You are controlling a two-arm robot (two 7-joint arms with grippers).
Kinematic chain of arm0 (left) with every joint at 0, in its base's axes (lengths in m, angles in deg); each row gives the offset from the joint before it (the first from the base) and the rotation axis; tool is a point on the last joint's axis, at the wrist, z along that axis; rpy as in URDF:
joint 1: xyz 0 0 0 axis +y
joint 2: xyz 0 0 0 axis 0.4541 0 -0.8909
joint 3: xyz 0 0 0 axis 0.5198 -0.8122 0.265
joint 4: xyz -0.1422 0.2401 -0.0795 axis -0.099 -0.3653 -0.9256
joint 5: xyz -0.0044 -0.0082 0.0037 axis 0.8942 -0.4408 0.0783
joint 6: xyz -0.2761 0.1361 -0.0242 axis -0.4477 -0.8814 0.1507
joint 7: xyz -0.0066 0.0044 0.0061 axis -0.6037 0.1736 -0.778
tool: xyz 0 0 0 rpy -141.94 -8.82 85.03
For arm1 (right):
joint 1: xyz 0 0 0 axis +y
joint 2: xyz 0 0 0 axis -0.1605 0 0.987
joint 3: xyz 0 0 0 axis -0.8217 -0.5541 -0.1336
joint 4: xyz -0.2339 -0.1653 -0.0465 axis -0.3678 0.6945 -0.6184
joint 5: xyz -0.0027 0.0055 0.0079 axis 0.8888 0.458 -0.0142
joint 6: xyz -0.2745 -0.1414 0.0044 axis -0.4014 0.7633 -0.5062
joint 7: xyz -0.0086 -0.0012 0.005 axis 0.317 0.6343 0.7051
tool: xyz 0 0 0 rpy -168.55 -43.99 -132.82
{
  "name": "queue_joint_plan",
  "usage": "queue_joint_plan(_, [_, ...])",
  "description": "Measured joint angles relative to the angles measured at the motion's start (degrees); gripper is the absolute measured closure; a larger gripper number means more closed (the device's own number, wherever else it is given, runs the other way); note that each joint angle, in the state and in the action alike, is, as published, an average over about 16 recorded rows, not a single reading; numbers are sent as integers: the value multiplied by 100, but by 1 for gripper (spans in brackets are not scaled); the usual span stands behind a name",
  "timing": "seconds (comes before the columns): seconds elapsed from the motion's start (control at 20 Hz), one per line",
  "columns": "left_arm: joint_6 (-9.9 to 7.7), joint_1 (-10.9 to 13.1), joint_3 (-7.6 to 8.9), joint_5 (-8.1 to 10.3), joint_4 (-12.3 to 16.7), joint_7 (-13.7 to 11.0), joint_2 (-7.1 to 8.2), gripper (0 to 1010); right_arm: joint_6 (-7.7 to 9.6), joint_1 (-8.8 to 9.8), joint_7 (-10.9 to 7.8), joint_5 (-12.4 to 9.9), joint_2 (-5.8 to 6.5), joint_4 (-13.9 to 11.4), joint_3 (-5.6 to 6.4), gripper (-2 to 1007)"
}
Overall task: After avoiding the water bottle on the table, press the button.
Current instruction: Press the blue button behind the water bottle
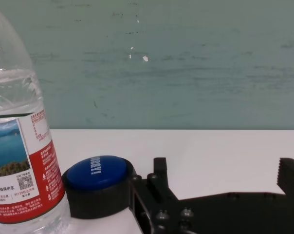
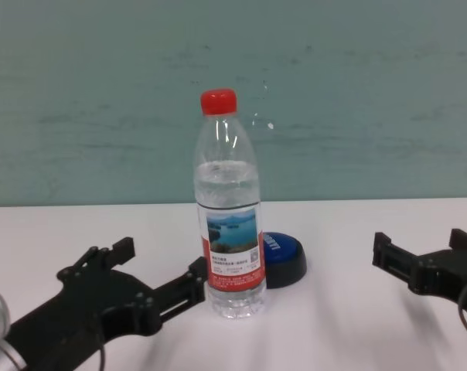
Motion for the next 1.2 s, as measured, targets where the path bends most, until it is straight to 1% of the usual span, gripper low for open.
queue_joint_plan(0.45, [43,-46,-31,-41,-63,62,-87,10,0,0,0,0,0,0,0,1])
queue_joint_plan(0.8, [27,-39,-21,-70,-44,96,-95,10,0,0,0,0,0,0,0,1])
queue_joint_plan(1.2, [34,-41,-25,-58,-50,81,-91,10,0,0,0,0,0,0,0,1])
